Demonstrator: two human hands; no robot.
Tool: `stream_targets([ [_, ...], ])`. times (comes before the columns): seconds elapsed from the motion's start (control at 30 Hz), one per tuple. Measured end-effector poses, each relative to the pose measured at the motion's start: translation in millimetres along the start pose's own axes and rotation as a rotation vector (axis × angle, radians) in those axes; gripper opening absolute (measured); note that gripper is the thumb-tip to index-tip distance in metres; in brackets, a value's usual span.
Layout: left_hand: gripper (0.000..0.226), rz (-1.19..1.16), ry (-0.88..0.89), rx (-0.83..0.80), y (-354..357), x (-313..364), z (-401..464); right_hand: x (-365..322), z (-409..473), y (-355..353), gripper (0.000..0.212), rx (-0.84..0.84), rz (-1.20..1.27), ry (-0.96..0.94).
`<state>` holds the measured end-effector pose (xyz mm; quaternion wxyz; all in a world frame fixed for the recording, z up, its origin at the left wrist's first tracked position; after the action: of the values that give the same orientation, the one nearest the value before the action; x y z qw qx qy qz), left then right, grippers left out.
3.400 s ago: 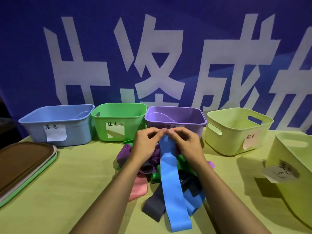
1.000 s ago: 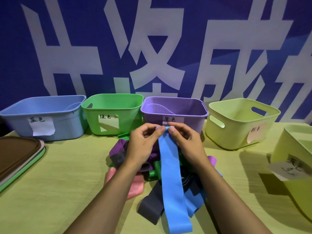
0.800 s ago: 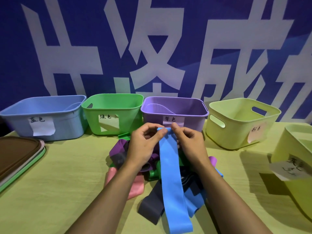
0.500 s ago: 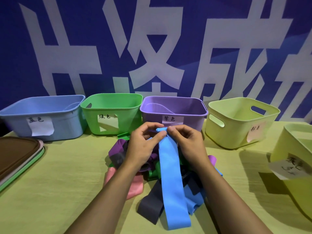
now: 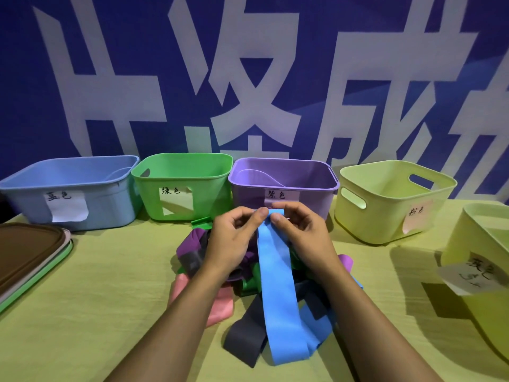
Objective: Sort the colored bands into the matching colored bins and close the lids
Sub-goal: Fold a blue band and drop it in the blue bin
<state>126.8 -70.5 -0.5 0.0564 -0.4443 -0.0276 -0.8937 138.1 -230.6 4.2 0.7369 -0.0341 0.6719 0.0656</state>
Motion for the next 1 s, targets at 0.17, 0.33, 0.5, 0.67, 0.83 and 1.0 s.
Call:
stream_targets([
  [0.17, 0.002, -0.047, 0.040, -0.011, 2.6, 2.0, 1.4, 1.5, -2.6, -0.9, 0.042, 0.041, -0.024, 0.087],
  [0.33, 0.009, -0.062, 0.084, -0.063, 6.9, 2.2, 1.0, -3.4, -4.0, -2.7, 0.035, 0.072, 0.021, 0.088],
  [0.5, 0.017, -0.094, 0.062, -0.071, 7.9, -0.4, 0.2, -2.6, -1.8, -4.3, 0.032, 0.093, 0.032, 0.059],
  [0.67, 0.023, -0.086, -0.037, -0.132, 12.4, -6.5, -2.4, -3.8, -1.5, -5.0, 0.025, 0.086, 0.041, 0.037],
  [0.83, 0.008, -0.024, -0.031, -0.146, 10.7, -9.7, -1.6, -1.5, 1.3, -6.4, 0.026, 0.080, 0.043, 0.023],
  [1.0, 0.012, -0.049, -0.041, -0.128, 8.1, -13.1, -0.2, 1.0, 3.9, -6.4, 0.007, 0.065, 0.029, 0.000],
])
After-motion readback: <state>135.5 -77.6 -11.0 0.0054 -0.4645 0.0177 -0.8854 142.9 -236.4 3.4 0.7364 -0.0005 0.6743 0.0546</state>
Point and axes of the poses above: each hand's wrist, its own z-axis towards the middle knuckle, its own y-axis out of the palm, x = y × z, the point moved 7 cm from there along z, towards the middle knuckle, and after that the axes turned 15 degrees about y, right-handed, at the moved point
